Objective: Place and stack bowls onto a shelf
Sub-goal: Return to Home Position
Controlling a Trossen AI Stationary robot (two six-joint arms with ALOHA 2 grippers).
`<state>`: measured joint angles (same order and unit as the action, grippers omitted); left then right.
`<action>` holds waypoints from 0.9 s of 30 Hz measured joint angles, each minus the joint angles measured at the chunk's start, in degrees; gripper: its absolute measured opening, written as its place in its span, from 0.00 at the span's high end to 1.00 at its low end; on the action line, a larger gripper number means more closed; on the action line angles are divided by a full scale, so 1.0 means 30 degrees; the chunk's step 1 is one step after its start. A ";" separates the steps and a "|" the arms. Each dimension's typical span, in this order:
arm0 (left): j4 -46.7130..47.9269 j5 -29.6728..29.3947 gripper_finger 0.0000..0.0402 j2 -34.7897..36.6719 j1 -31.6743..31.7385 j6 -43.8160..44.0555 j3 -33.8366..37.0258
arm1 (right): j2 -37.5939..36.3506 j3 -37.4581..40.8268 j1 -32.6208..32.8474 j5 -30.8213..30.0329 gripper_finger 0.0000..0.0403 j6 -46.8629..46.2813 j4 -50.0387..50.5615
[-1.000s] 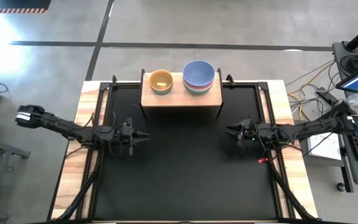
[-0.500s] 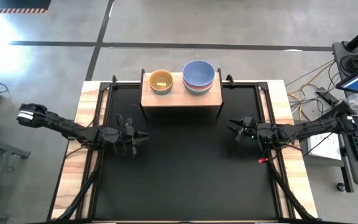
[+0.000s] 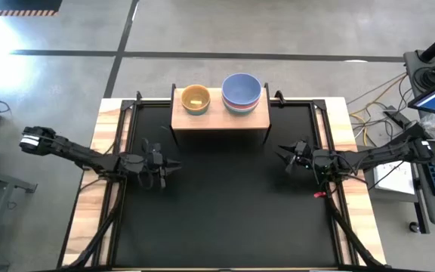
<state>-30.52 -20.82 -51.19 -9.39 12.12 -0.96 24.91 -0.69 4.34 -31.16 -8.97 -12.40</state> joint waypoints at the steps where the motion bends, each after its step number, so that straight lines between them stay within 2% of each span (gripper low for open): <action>1: 0.0049 0.0114 0.81 0.0626 0.0000 0.0000 -0.0019 | -0.0007 0.0000 0.0000 0.0007 0.66 0.0000 0.0042; 11: 0.0166 0.0131 0.81 0.5530 0.0000 0.0007 0.0085 | -0.0697 0.0000 0.0000 0.0005 0.66 0.0000 0.0046; 27: 0.0188 0.0131 0.81 1.2417 0.0000 0.0006 0.0070 | -0.4280 0.0015 0.0000 -0.0019 0.66 0.0000 0.0029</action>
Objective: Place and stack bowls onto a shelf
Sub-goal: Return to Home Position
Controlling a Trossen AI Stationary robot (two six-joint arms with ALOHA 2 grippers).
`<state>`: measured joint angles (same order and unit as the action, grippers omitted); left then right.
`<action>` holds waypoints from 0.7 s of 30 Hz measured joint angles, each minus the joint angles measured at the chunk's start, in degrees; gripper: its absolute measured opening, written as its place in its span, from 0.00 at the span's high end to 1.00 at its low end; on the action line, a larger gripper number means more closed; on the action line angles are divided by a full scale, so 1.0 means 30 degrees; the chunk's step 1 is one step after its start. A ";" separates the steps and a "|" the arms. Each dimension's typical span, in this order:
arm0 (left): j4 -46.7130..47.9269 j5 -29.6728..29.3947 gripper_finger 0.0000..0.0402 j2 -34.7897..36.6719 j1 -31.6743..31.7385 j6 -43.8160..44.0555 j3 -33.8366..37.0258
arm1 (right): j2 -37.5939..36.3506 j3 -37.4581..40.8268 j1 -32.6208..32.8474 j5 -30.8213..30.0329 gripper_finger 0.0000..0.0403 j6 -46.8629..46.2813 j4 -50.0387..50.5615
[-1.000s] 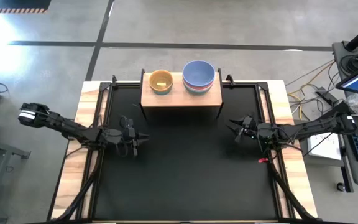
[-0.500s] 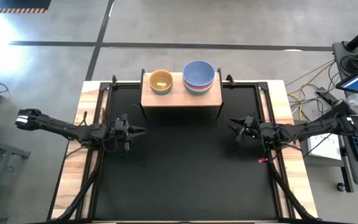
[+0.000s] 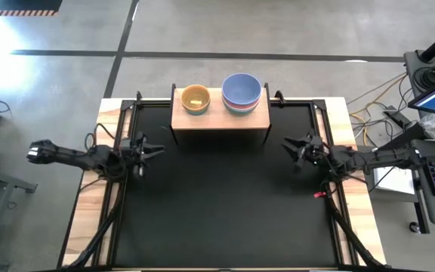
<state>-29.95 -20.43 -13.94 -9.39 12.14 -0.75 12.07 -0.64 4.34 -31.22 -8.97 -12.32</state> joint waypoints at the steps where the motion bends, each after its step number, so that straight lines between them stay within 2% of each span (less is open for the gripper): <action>1: -0.0007 0.0000 0.81 0.0358 0.0000 0.0001 0.0007 | -0.0200 -0.0001 0.0000 -0.0017 0.66 0.0000 -0.0009; 17: 0.0146 0.0000 0.81 0.4227 0.0143 -0.0006 0.0051 | -0.4009 0.0006 -0.0020 0.0014 0.66 0.0002 -0.0101; 21: 0.0093 0.0000 0.81 0.4664 0.0602 -0.0006 0.0058 | -0.3938 0.0006 -0.0153 0.0031 0.66 0.0002 -0.0171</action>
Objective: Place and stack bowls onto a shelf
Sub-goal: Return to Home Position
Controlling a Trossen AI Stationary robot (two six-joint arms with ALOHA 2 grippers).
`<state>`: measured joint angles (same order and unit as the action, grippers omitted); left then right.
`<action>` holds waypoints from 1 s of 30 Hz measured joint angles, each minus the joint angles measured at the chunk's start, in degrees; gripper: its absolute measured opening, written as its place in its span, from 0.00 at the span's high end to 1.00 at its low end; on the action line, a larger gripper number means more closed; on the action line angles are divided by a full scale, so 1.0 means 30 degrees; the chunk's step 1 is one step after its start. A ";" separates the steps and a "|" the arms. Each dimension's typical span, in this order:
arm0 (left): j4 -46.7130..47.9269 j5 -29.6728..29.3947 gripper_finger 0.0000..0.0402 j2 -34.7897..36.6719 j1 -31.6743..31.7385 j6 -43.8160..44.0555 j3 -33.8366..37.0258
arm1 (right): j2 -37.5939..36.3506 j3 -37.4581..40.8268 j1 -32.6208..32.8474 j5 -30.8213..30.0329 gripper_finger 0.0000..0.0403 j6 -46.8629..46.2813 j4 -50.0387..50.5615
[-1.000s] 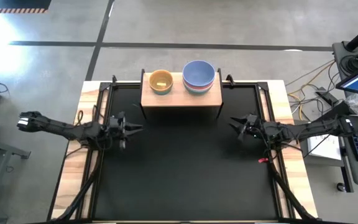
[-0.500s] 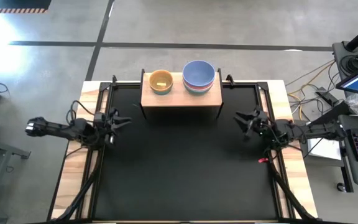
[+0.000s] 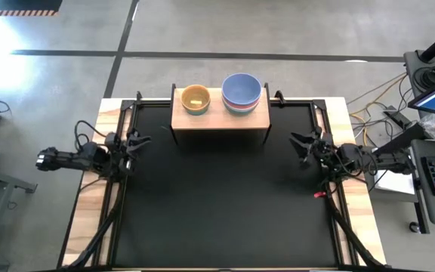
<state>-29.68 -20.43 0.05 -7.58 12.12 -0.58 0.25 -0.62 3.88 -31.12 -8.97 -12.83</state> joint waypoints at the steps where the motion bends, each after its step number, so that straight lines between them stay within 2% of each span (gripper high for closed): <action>1: -0.0048 0.0000 0.81 0.0000 0.0173 0.0000 0.0000 | 0.0026 0.0006 -0.0067 0.0000 0.66 -0.0001 0.0120; 9: 0.0061 0.0000 0.81 -0.0007 0.1442 0.0000 0.0007 | -0.0073 0.0007 -0.1146 0.0000 0.66 0.0000 0.0224; 23: 0.0062 0.0000 0.81 -0.0007 0.3988 0.0000 0.0015 | -0.0081 0.0007 -0.4830 -0.0021 0.66 0.0004 0.0192; 30: 0.0067 0.0000 0.81 -0.0015 0.4243 0.0000 0.0022 | -0.0072 0.0007 -0.4991 -0.0019 0.66 -0.0002 0.0192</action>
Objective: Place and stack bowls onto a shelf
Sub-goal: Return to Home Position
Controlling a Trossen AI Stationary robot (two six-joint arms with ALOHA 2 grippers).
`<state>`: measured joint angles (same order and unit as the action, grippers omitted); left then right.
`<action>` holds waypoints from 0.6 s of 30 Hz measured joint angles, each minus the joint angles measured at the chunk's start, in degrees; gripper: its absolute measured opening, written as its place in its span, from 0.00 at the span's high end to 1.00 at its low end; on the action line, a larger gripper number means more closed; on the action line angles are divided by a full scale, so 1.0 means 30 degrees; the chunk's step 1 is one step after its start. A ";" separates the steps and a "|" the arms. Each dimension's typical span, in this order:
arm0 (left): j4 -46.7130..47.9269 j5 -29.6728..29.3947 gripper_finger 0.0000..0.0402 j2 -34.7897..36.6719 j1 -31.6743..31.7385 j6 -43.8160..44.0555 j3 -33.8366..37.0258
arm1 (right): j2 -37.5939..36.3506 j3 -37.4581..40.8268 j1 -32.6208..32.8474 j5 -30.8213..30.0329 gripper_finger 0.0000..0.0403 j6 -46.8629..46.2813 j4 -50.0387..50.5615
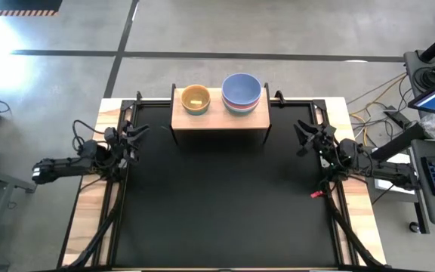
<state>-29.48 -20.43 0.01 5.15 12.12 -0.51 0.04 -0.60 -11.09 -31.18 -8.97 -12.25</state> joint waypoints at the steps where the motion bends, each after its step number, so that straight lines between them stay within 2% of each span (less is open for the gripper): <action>1: -0.0007 0.0000 0.81 0.0000 0.0000 0.0000 0.0000 | 0.0028 0.0000 0.0000 0.0000 0.66 0.0000 -0.0005; 18: 0.0029 0.0000 0.81 -0.0007 -0.0022 0.0000 0.0000 | 0.0640 0.0000 0.0007 0.0007 0.66 0.0006 0.0001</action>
<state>-29.39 -20.43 -0.01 5.08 12.12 -0.51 1.96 -0.60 -11.07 -31.16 -8.95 -12.25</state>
